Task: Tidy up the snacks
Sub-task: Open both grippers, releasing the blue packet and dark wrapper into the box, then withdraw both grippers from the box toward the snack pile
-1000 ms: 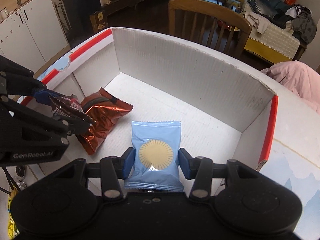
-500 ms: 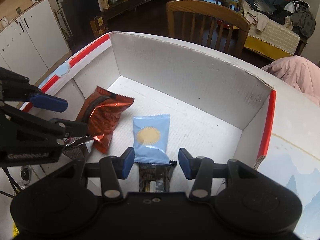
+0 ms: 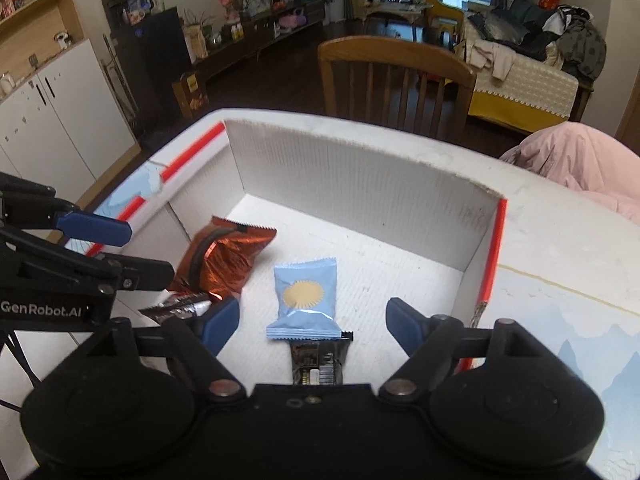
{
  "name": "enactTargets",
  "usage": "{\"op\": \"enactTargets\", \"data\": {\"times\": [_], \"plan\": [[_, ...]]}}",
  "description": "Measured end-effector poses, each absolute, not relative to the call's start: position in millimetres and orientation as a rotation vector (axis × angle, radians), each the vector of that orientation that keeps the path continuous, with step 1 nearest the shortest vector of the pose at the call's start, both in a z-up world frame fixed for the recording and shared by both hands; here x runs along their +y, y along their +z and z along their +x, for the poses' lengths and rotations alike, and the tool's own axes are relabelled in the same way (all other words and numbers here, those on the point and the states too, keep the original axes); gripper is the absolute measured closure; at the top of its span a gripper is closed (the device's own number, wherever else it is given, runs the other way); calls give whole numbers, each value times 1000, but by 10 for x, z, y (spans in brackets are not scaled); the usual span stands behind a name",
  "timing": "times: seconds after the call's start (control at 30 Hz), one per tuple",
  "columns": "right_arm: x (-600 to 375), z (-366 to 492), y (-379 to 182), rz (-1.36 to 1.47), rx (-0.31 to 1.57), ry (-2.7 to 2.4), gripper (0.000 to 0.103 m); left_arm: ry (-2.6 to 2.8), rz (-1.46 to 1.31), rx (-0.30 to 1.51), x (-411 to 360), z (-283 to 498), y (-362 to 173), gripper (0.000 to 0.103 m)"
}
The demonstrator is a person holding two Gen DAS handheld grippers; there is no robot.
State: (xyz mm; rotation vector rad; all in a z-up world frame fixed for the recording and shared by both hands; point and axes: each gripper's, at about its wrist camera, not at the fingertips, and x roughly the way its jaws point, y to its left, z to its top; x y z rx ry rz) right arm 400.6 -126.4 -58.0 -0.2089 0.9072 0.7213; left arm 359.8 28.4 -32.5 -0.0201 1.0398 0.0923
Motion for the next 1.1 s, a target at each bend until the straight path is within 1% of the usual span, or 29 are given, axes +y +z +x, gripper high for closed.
{"op": "enactTargets", "data": {"times": [0.13, 0.2, 0.33, 0.43, 0.47, 0.63, 0.8, 0.93, 1.1], "plan": [[-1281, 3858, -434, -183, 877, 716, 20, 83, -32, 1007, 339, 3443, -207, 50], [-1279, 3760, -355, -171, 858, 714, 12, 81, -38, 986, 392, 3335, -137, 49], [-1261, 3523, -173, -154, 817, 710, 10, 67, -56, 949, 507, 3127, -9, 46], [-1238, 3315, -53, -139, 785, 702, 4, 50, -66, 925, 573, 2954, 69, 45], [-1233, 3258, -27, -130, 778, 700, 3, 48, -65, 918, 591, 2894, 90, 43], [-1174, 2955, 78, -102, 756, 687, 1, 45, -83, 866, 712, 2573, 207, 32], [-1114, 2682, 139, -81, 741, 679, 0, 42, -82, 840, 833, 2290, 280, 31], [-1078, 2485, 166, -67, 740, 678, 0, 47, -96, 823, 907, 2073, 310, 27], [-1069, 2253, 193, -56, 733, 674, 0, 43, -109, 809, 970, 1853, 346, 27]]}}
